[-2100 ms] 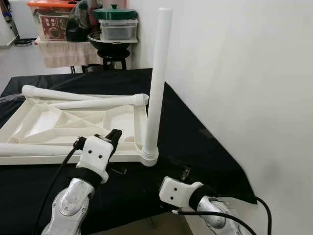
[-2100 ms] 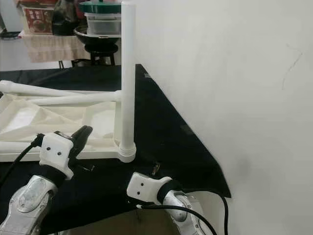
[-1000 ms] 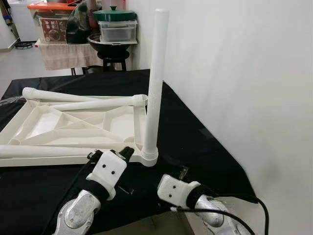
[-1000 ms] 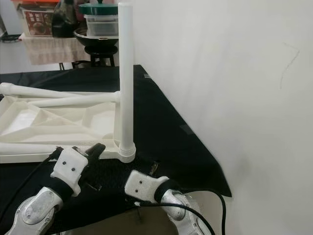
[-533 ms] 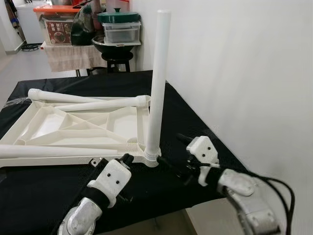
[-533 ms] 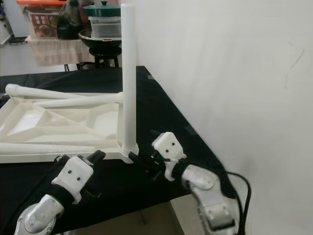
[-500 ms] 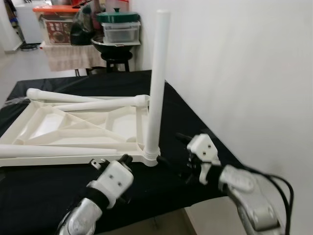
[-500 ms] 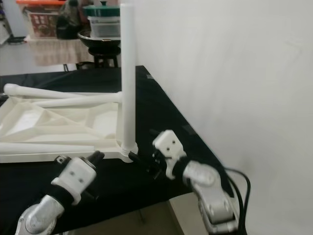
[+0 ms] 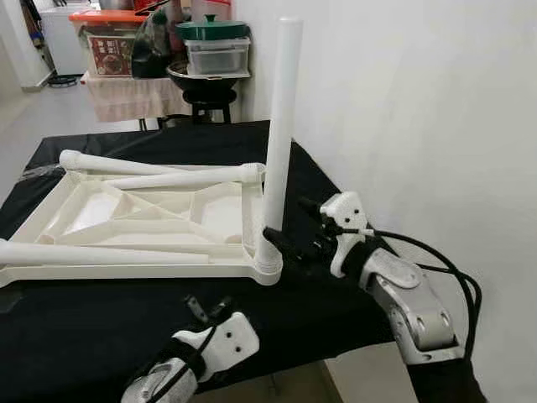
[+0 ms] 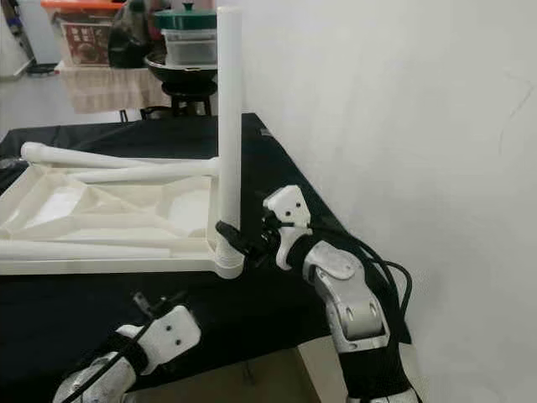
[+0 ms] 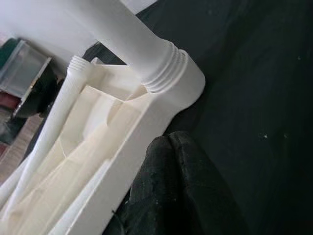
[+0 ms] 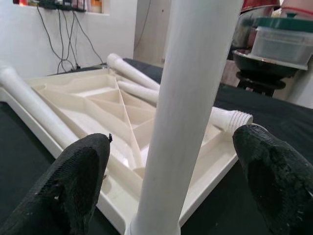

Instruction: Building children table

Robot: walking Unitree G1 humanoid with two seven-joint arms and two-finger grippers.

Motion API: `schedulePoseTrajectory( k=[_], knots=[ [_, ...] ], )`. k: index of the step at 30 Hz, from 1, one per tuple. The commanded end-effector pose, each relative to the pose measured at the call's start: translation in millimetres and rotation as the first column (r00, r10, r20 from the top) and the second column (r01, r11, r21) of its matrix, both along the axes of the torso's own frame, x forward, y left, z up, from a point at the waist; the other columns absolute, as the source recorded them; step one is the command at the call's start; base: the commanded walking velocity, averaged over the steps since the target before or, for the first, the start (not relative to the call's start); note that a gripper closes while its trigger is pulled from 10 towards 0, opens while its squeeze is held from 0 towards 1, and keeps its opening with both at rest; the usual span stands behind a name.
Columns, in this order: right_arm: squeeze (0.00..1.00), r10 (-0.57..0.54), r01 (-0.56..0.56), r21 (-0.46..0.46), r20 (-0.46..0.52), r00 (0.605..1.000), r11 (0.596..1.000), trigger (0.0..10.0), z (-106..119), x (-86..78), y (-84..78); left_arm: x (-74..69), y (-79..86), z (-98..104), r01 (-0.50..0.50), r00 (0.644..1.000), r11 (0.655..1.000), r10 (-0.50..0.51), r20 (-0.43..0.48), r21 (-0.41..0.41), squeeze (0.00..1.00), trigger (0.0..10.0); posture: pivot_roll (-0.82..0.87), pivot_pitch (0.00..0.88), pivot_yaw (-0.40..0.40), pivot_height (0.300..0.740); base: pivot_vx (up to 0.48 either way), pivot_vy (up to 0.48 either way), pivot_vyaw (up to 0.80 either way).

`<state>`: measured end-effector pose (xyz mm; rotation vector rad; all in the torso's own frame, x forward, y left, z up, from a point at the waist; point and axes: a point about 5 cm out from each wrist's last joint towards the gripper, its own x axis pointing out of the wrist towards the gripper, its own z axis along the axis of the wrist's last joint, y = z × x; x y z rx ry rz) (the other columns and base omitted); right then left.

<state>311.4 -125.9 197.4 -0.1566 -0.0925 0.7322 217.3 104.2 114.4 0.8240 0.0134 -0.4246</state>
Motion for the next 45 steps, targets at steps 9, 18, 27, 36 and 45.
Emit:
schedulePoseTrajectory(
  k=[9, 18, 27, 36, 45],
  knots=[
    [0.00, 0.149, -0.148, 0.095, -0.002, 0.989, 0.985, 10.0, 5.2, 1.9, 2.0, -1.3, -0.8, -5.7, -0.018, 0.998, 1.000, 0.018, -0.067, 0.005, 0.00, 10.0, 0.12, 0.000, -0.051, 0.740, 0.000, 0.000, 0.00],
    [0.00, 0.211, -0.211, 0.055, 0.003, 0.977, 0.976, 10.0, 9.8, 15.5, 7.7, -4.3, -3.4, -3.1, -0.018, 0.998, 1.000, 0.019, -0.058, 0.017, 0.00, 10.0, 0.12, 0.000, -0.048, 0.740, 0.000, 0.000, 0.00],
    [0.00, 0.112, -0.114, -0.035, -0.054, 0.992, 0.993, 10.0, 1.5, 36.8, -13.5, -7.4, -10.1, -4.4, -0.006, 0.995, 1.000, 0.006, -0.096, 0.002, 0.00, 10.0, 0.13, 0.000, -0.065, 0.740, 0.000, 0.000, 0.00],
    [0.00, 0.166, -0.172, -0.056, -0.094, 0.982, 0.983, 10.0, 1.1, 42.1, -19.7, -7.9, -9.9, -3.0, -0.014, 0.996, 1.000, 0.014, -0.093, 0.002, 0.00, 10.0, 0.11, 0.000, -0.058, 0.740, 0.000, 0.000, 0.00],
    [0.00, 0.203, -0.210, -0.070, -0.095, 0.974, 0.975, 10.0, -1.0, 55.5, -1.3, -5.2, -6.7, -4.9, -0.022, 0.994, 1.000, 0.022, -0.103, 0.003, 0.00, 10.0, 0.14, 0.000, -0.068, 0.740, 0.000, 0.000, 0.00]
  ],
)
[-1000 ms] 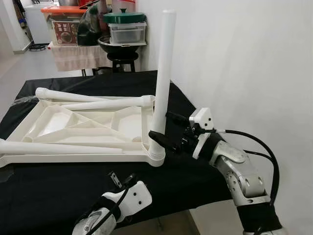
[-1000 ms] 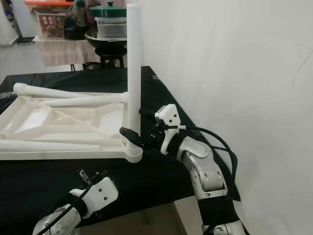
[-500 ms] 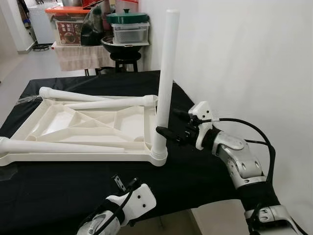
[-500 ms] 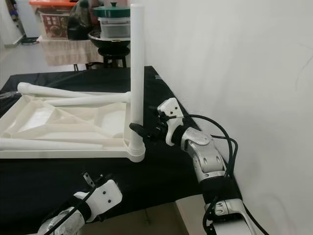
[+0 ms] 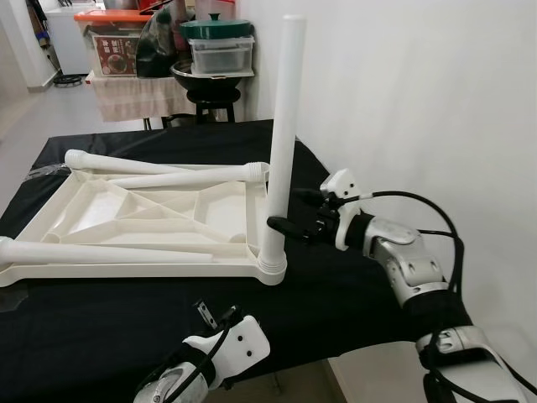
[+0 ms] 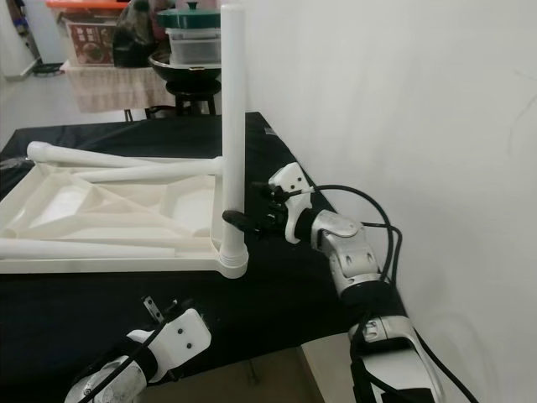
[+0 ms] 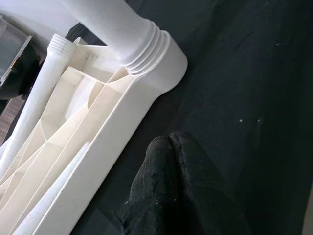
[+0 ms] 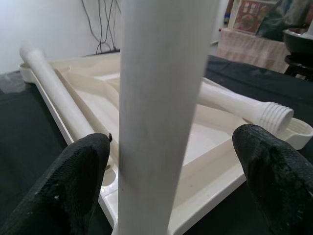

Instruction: Building children table

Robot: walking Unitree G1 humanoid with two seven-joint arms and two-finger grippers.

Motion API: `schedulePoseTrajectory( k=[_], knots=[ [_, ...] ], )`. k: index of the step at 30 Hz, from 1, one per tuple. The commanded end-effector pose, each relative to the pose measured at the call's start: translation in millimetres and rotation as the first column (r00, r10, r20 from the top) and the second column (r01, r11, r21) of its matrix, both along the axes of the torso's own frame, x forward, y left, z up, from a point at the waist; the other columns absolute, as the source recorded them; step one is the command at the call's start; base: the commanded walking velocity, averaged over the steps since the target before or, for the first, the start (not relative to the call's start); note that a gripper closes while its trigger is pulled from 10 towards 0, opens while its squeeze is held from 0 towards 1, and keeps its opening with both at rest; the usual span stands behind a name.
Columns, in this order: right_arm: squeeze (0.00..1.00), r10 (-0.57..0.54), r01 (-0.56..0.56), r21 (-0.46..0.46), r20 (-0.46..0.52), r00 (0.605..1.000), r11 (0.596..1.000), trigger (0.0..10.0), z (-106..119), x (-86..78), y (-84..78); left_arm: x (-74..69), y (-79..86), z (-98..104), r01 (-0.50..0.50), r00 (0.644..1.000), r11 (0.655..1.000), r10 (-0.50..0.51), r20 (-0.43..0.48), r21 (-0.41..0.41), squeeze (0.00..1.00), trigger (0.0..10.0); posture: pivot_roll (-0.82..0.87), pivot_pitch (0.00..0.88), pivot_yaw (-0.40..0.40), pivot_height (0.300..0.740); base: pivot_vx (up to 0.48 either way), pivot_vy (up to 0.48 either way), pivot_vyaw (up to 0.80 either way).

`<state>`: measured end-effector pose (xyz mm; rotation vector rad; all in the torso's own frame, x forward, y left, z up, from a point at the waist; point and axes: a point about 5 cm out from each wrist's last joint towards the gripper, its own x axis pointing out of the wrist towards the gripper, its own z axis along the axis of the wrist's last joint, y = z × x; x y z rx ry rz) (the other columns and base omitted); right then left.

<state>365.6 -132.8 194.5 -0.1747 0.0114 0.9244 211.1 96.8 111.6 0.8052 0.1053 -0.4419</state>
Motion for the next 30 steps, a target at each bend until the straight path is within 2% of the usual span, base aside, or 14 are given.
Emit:
schedulePoseTrajectory(
  k=[1, 8, 11, 14, 17, 24, 25, 26, 27, 28, 29, 30],
  knots=[
    [0.00, 0.064, -0.064, -0.030, 0.005, 0.998, 0.997, 10.0, 1.4, 2.2, 10.9, 1.5, 1.5, -2.7, -0.003, 1.000, 1.000, 0.003, -0.015, 0.001, 0.00, 10.0, 0.13, 0.000, -0.060, 0.740, 0.000, 0.000, 0.00],
    [0.00, 0.142, -0.142, -0.076, -0.013, 0.990, 0.987, 10.0, 7.9, 12.4, 22.5, 1.6, 3.4, -3.0, -0.004, 1.000, 1.000, 0.004, -0.019, -0.001, 0.00, 10.0, 0.12, 0.000, -0.052, 0.740, 0.000, 0.000, 0.00],
    [0.00, 0.176, -0.176, -0.045, -0.006, 0.984, 0.983, 10.0, 20.3, 17.3, 26.4, -1.6, 3.5, -2.5, -0.005, 1.000, 1.000, 0.005, -0.019, -0.002, 0.00, 10.0, 0.12, 0.000, -0.052, 0.740, 0.000, 0.000, 0.00],
    [0.00, 0.184, -0.184, -0.040, -0.003, 0.983, 0.982, 10.0, 22.2, 17.8, 27.1, -2.4, 3.4, -2.4, -0.005, 1.000, 1.000, 0.005, -0.019, -0.002, 0.00, 10.0, 0.12, 0.000, -0.053, 0.740, 0.000, 0.000, 0.00],
    [0.00, 0.263, -0.263, -0.028, 0.002, 0.965, 0.964, 10.0, 30.2, 16.8, 32.9, -5.9, 3.2, -1.3, -0.006, 1.000, 1.000, 0.006, -0.018, -0.003, 0.00, 10.0, 0.11, 0.000, -0.056, 0.740, 0.000, 0.000, 0.00],
    [0.00, 0.369, -0.369, -0.006, -0.015, 0.929, 0.929, 10.0, 38.3, 16.0, 37.4, -8.4, 3.7, -0.6, -0.007, 1.000, 1.000, 0.007, -0.017, -0.001, 0.00, 10.0, 0.12, 0.000, -0.056, 0.740, 0.000, 0.000, 0.00],
    [0.00, 0.379, -0.379, 0.004, -0.021, 0.925, 0.926, 8.2, 39.5, 16.8, 37.6, -8.7, 3.9, -0.7, -0.008, 1.000, 1.000, 0.008, -0.017, 0.000, 0.00, 10.0, 0.12, 0.000, -0.056, 0.740, 0.000, 0.000, 0.00],
    [0.00, 0.392, -0.392, 0.004, -0.029, 0.920, 0.920, 4.0, 40.2, 17.1, 37.5, -9.2, 4.0, -1.0, -0.008, 1.000, 1.000, 0.008, -0.018, 0.000, 0.00, 10.0, 0.12, 0.000, -0.057, 0.740, 0.000, 0.000, 0.00],
    [0.00, 0.392, -0.392, 0.004, -0.029, 0.920, 0.920, 4.0, 40.2, 17.1, 37.5, -9.2, 4.0, -1.0, -0.008, 1.000, 1.000, 0.008, -0.018, 0.000, 0.00, 10.0, 0.12, 0.000, -0.057, 0.740, 0.000, 0.000, 0.00],
    [0.00, 0.401, -0.402, 0.003, -0.036, 0.915, 0.916, 2.4, 40.6, 17.2, 37.6, -9.8, 4.1, -1.3, -0.009, 1.000, 1.000, 0.009, -0.019, 0.000, 0.00, 10.0, 0.12, 0.000, -0.056, 0.740, 0.000, 0.000, 0.00],
    [0.00, 0.414, -0.414, 0.006, -0.039, 0.910, 0.910, 0.0, 41.6, 17.2, 37.5, -10.3, 4.1, -1.5, -0.010, 1.000, 1.000, 0.010, -0.020, 0.000, 0.00, 10.0, 0.12, 0.000, -0.056, 0.740, 0.000, 0.000, 0.00],
    [0.00, 0.414, -0.414, 0.006, -0.039, 0.910, 0.910, 0.0, 41.6, 17.2, 37.5, -10.3, 4.1, -1.5, -0.010, 1.000, 1.000, 0.010, -0.020, 0.000, 0.00, 10.0, 0.12, 0.000, -0.056, 0.740, 0.000, 0.000, 0.00]
  ],
)
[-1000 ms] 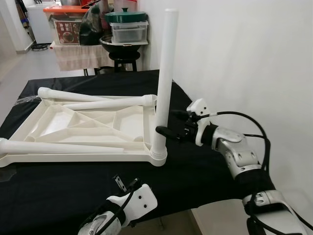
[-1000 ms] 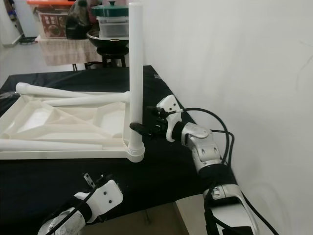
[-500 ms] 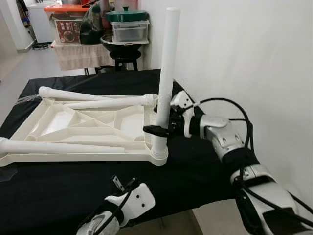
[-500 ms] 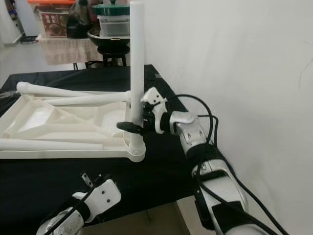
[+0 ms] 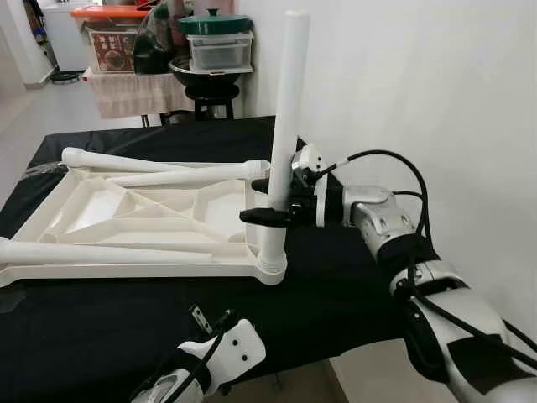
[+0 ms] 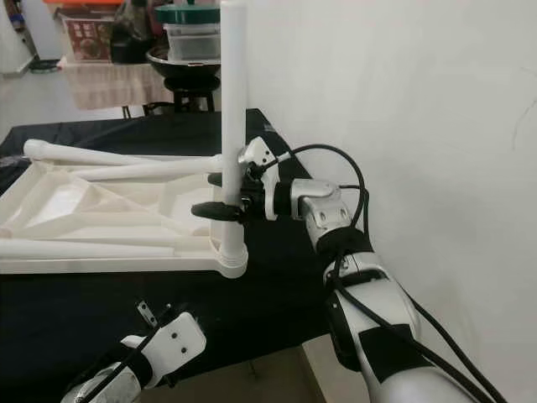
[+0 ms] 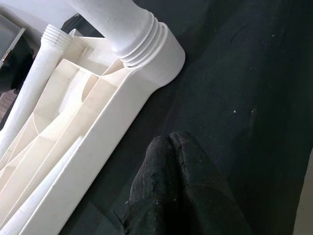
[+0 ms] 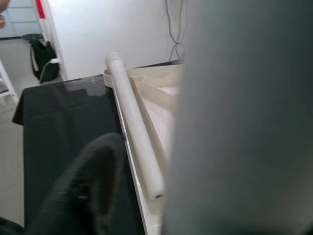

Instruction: Building children table

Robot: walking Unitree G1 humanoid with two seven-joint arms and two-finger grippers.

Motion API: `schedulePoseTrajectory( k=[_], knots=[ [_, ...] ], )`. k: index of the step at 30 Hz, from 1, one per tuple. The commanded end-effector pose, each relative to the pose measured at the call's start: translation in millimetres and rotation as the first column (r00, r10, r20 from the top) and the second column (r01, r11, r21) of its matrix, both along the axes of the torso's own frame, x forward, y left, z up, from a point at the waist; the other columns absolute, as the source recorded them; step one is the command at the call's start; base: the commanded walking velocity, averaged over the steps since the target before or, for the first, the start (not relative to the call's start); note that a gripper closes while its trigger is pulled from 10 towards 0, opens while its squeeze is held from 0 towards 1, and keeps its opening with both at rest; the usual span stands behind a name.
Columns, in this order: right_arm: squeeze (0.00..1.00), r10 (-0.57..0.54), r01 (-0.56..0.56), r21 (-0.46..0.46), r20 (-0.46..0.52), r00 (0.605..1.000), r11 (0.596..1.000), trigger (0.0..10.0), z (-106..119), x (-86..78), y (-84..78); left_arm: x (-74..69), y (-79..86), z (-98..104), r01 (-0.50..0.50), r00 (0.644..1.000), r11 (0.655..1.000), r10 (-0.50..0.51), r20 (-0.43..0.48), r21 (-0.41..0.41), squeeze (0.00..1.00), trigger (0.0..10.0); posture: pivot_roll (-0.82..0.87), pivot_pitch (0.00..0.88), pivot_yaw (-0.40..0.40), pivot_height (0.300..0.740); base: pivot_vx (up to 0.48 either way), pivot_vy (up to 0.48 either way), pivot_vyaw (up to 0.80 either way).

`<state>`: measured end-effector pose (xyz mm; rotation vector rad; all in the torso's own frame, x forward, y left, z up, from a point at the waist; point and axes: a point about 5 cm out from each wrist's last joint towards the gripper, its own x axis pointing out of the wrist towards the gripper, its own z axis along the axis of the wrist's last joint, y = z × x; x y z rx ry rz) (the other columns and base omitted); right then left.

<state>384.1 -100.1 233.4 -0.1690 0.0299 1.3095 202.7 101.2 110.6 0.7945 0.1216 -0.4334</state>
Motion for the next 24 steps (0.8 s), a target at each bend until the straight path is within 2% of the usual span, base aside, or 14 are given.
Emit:
schedulePoseTrajectory(
  k=[1, 10, 12, 14, 15, 16, 17, 18, 19, 20, 21, 22, 23, 24],
  knots=[
    [0.00, 0.052, -0.052, 0.012, 0.004, 0.999, 0.999, 0.0, 3.6, -1.3, 4.9, -2.8, -0.2, -0.8, 0.004, 1.000, 1.000, -0.004, -0.008, 0.007, 0.00, 10.0, 0.12, 0.000, -0.053, 0.740, 0.000, 0.000, 0.00],
    [0.00, 0.010, -0.010, 0.009, -0.006, 1.000, 1.000, 0.0, -0.8, 0.4, -2.2, -3.8, 0.3, -1.5, 0.001, 1.000, 1.000, -0.001, -0.010, 0.008, 0.00, 10.0, 0.10, 0.000, -0.050, 0.740, 0.000, 0.000, 0.00],
    [0.00, -0.112, 0.112, -0.024, 0.001, 0.994, 0.993, 0.0, -12.6, 3.4, -12.1, -3.6, 0.4, -1.8, 0.000, 1.000, 1.000, 0.000, -0.012, 0.008, 0.00, 10.0, 0.10, 0.000, -0.055, 0.740, 0.000, 0.000, 0.00],
    [0.00, -0.318, 0.314, -0.095, -0.022, 0.948, 0.945, 0.0, -38.4, 5.7, -26.9, -4.0, 0.4, -1.9, 0.000, 1.000, 1.000, 0.000, -0.012, 0.008, 0.00, 10.0, 0.09, 0.000, -0.067, 0.740, 0.000, 0.000, 0.00],
    [0.00, -0.318, 0.314, -0.095, -0.022, 0.948, 0.945, 0.0, -38.4, 5.7, -26.9, -4.0, 0.4, -1.9, 0.000, 1.000, 1.000, 0.000, -0.012, 0.008, 0.00, 10.0, 0.09, 0.000, -0.067, 0.740, 0.000, 0.000, 0.00],
    [0.00, -0.576, 0.575, -0.061, -0.153, 0.803, 0.816, 0.0, -65.9, 6.1, -35.1, -5.3, 0.5, -1.2, 0.001, 1.000, 1.000, -0.001, -0.011, 0.008, 0.00, 10.0, 0.09, 0.000, -0.083, 0.740, 0.000, 0.000, 0.00],
    [0.00, -0.576, 0.575, -0.061, -0.153, 0.803, 0.816, 0.0, -65.9, 6.1, -35.1, -5.3, 0.5, -1.2, 0.001, 1.000, 1.000, -0.001, -0.011, 0.008, 0.00, 10.0, 0.09, 0.000, -0.083, 0.740, 0.000, 0.000, 0.00],
    [0.00, -0.624, 0.627, -0.056, -0.192, 0.757, 0.777, 0.0, -71.8, 5.6, -36.5, -5.6, 0.6, -1.0, 0.001, 1.000, 1.000, -0.001, -0.010, 0.008, 0.00, 10.0, 0.09, 0.000, -0.083, 0.740, 0.000, 0.000, 0.00],
    [0.00, -0.708, 0.721, -0.046, -0.240, 0.664, 0.692, 0.0, -102.5, -18.0, -19.4, -5.7, 1.6, 0.3, 0.002, 1.000, 1.000, -0.002, -0.009, 0.007, 0.00, 10.0, 0.10, 0.000, -0.073, 0.740, 0.000, 0.000, 0.00],
    [0.00, -0.708, 0.721, -0.046, -0.240, 0.664, 0.692, 0.0, -102.5, -18.0, -19.4, -5.7, 1.6, 0.3, 0.002, 1.000, 1.000, -0.002, -0.009, 0.007, 0.00, 10.0, 0.10, 0.000, -0.073, 0.740, 0.000, 0.000, 0.00],
    [0.00, -0.746, 0.784, -0.017, -0.320, 0.584, 0.620, 0.0, -120.0, -45.0, -5.0, -5.3, 2.7, 1.5, 0.003, 1.000, 1.000, -0.003, -0.007, 0.006, 0.00, 10.0, 0.09, 0.000, -0.063, 0.740, 0.000, 0.000, 0.00],
    [0.00, -0.746, 0.784, -0.017, -0.320, 0.584, 0.620, 0.0, -120.0, -45.0, -5.0, -5.3, 2.7, 1.5, 0.003, 1.000, 1.000, -0.003, -0.007, 0.006, 0.00, 10.0, 0.09, 0.000, -0.063, 0.740, 0.000, 0.000, 0.00],
    [0.00, -0.788, 0.837, -0.010, -0.342, 0.511, 0.547, 0.0, -125.2, -66.6, 1.8, -4.5, 4.2, 2.0, 0.004, 1.000, 1.000, -0.004, -0.006, 0.006, 0.00, 10.0, 0.06, 0.000, -0.041, 0.740, 0.000, 0.000, 0.00],
    [0.00, -0.788, 0.837, -0.010, -0.342, 0.511, 0.547, 0.0, -125.2, -66.6, 1.8, -4.5, 4.2, 2.0, 0.004, 1.000, 1.000, -0.004, -0.006, 0.006, 0.00, 10.0, 0.06, 0.000, -0.041, 0.740, 0.000, 0.000, 0.00]
  ],
)
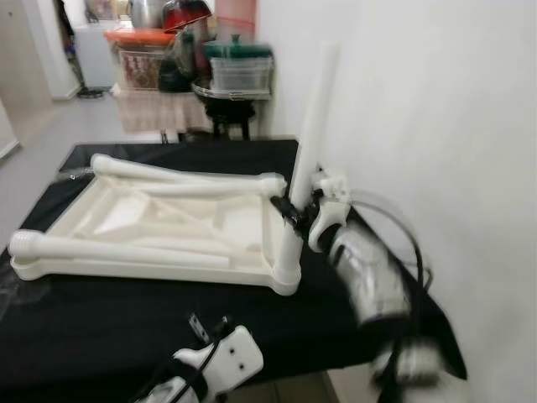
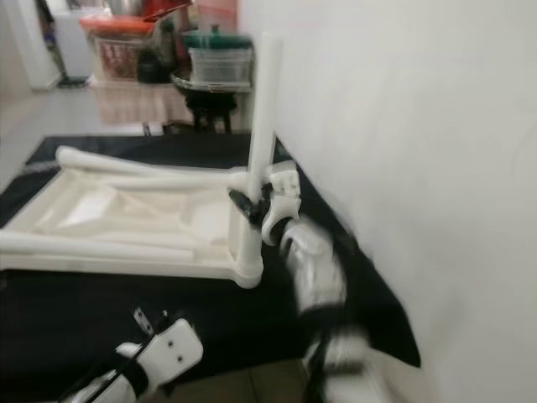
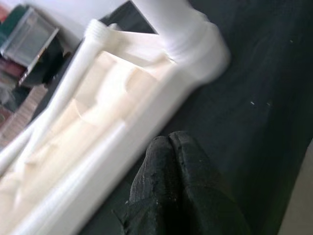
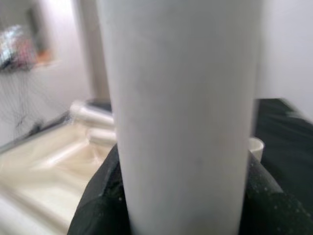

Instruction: Building children table

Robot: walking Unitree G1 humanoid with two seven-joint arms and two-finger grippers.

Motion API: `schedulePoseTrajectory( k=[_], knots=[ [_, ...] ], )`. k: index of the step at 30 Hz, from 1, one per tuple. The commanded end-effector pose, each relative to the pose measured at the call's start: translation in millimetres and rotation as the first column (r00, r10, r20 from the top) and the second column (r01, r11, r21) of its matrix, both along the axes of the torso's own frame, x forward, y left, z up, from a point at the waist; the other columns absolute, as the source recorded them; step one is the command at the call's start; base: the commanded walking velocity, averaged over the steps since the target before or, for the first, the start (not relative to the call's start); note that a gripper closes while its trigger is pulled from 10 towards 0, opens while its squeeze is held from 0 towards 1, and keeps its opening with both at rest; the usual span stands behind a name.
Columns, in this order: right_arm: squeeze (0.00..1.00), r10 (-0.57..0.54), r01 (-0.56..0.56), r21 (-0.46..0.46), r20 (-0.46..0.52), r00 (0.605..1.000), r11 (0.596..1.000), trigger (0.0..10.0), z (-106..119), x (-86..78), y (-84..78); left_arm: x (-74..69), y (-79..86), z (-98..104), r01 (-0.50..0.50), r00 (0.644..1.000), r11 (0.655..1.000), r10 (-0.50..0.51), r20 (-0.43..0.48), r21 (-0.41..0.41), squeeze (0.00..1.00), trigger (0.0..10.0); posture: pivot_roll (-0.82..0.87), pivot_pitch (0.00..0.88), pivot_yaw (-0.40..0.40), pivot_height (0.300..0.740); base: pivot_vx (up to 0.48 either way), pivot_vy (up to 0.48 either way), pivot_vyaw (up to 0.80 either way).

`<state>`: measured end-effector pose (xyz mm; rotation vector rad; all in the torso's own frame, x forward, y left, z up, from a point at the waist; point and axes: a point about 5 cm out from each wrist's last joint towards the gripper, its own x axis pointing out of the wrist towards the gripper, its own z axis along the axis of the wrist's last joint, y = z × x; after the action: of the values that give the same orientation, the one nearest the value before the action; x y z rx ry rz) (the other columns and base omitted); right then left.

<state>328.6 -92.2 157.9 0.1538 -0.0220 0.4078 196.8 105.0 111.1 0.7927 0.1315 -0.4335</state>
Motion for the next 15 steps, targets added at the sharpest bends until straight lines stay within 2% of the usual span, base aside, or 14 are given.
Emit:
schedulePoseTrajectory(
  k=[1, 4, 9, 10, 13, 14, 15],
  knots=[
    [0.00, -0.087, 0.084, -0.025, -0.258, 0.962, 0.996, 0.0, -47.2, -20.7, -1.8, 2.4, 1.0, 1.7, 0.009, 1.000, 1.000, -0.009, 0.003, 0.005, 0.00, 10.0, 0.04, 0.000, -0.033, 0.740, 0.000, 0.000, 0.00],
    [0.00, -0.060, 0.045, -0.079, -0.201, 0.978, 0.996, 0.0, -36.6, -15.3, 7.5, 3.8, -1.1, 1.3, 0.009, 1.000, 1.000, -0.009, 0.001, 0.003, 0.00, 10.0, 0.07, 0.000, -0.059, 0.740, 0.000, 0.000, 0.00],
    [0.00, -0.051, 0.029, -0.111, -0.198, 0.979, 0.993, 0.0, -32.2, -13.0, 13.5, 4.2, -2.7, 1.2, 0.008, 1.000, 1.000, -0.008, 0.000, 0.002, 0.00, 10.0, 0.08, 0.000, -0.061, 0.740, 0.000, 0.000, 0.00],
    [0.85, -0.010, -0.010, -0.096, -0.201, 0.980, 0.995, 10.0, -30.0, -12.6, 18.1, 4.3, -3.5, 1.2, 0.008, 1.000, 1.000, -0.008, 0.000, 0.002, 0.00, 10.0, 0.08, 0.000, -0.064, 0.740, 0.000, 0.000, 0.00],
    [0.85, -0.010, -0.010, -0.096, -0.201, 0.980, 0.995, 10.0, -30.0, -12.6, 18.1, 4.3, -3.5, 1.2, 0.008, 1.000, 1.000, -0.008, 0.000, 0.002, 0.00, 10.0, 0.08, 0.000, -0.064, 0.740, 0.000, 0.000, 0.00],
    [1.00, 0.027, -0.040, -0.069, -0.183, 0.983, 0.997, 10.0, -24.7, -9.5, 19.6, 4.4, -4.3, 1.1, 0.009, 1.000, 1.000, -0.009, 0.001, 0.002, 0.00, 10.0, 0.08, 0.000, -0.065, 0.740, 0.000, 0.000, 0.00],
    [1.00, 0.027, -0.040, -0.069, -0.183, 0.983, 0.997, 10.0, -24.7, -9.5, 19.6, 4.4, -4.3, 1.1, 0.009, 1.000, 1.000, -0.009, 0.001, 0.002, 0.00, 10.0, 0.08, 0.000, -0.065, 0.740, 0.000, 0.000, 0.00]
  ],
)
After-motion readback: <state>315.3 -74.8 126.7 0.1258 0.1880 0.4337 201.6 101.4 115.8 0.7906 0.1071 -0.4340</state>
